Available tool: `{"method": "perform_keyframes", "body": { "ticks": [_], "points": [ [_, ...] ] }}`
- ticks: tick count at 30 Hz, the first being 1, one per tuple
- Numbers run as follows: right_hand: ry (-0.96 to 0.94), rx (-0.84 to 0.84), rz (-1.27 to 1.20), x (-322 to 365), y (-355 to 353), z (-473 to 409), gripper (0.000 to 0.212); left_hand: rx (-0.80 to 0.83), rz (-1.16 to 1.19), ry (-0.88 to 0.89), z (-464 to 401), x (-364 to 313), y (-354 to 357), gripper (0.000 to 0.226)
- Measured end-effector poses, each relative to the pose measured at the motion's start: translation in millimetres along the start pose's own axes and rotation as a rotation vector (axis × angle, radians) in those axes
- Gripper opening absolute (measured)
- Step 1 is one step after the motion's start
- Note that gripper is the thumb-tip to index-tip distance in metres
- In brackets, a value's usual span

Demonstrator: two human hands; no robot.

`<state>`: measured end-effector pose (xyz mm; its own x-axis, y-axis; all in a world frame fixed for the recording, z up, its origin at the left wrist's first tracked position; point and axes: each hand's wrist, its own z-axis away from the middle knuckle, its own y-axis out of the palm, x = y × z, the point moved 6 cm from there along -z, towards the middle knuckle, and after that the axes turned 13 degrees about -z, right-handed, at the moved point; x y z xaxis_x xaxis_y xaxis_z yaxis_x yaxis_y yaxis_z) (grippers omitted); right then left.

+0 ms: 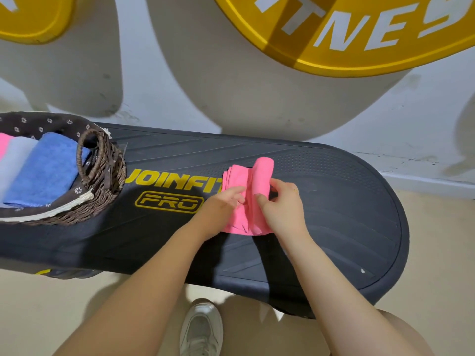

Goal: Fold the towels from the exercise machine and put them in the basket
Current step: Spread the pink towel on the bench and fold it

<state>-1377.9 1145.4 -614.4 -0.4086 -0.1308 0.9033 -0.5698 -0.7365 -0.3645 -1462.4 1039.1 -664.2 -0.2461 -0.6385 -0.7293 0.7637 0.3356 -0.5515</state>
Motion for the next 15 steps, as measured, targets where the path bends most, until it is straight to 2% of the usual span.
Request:
{"method": "perform_keyframes", "body": {
  "ticks": [2, 4, 6, 7, 8, 10, 11, 12, 15],
  "points": [
    [-0.063, 0.058, 0.020, 9, 14, 2, 0.036, -0.041, 0.214, -0.131, -1, 11, -9, 0.023],
    [-0.071, 0.128, 0.028, 14, 29, 4, 0.039, -0.035, 0.297, -0.107, 2, 8, -13, 0.029],
    [-0.051, 0.189, 0.020, 14, 45, 7, 0.031, -0.045, 0.358, -0.096, 8, 3, -14, 0.028],
    [-0.044, 0.215, 0.008, 14, 52, 7, 0.026, -0.088, 0.321, -0.086, 8, 6, -16, 0.024],
    [-0.045, 0.248, -0.005, 15, 57, 8, 0.026, -0.148, 0.271, -0.086, 8, 8, -18, 0.030],
    [-0.057, 0.304, -0.013, 16, 61, 7, 0.033, -0.290, 0.156, -0.023, 13, 4, -23, 0.050],
    [-0.057, 0.296, -0.003, 16, 58, 6, 0.039, -0.348, 0.096, 0.032, 13, 1, -25, 0.048],
    [-0.057, 0.255, 0.011, 14, 52, 6, 0.044, -0.390, 0.001, 0.099, 14, -6, -24, 0.044],
    [-0.146, 0.106, 0.078, 7, 33, 6, 0.052, -0.460, -0.360, 0.138, 10, -9, -21, 0.032]
  ]
}}
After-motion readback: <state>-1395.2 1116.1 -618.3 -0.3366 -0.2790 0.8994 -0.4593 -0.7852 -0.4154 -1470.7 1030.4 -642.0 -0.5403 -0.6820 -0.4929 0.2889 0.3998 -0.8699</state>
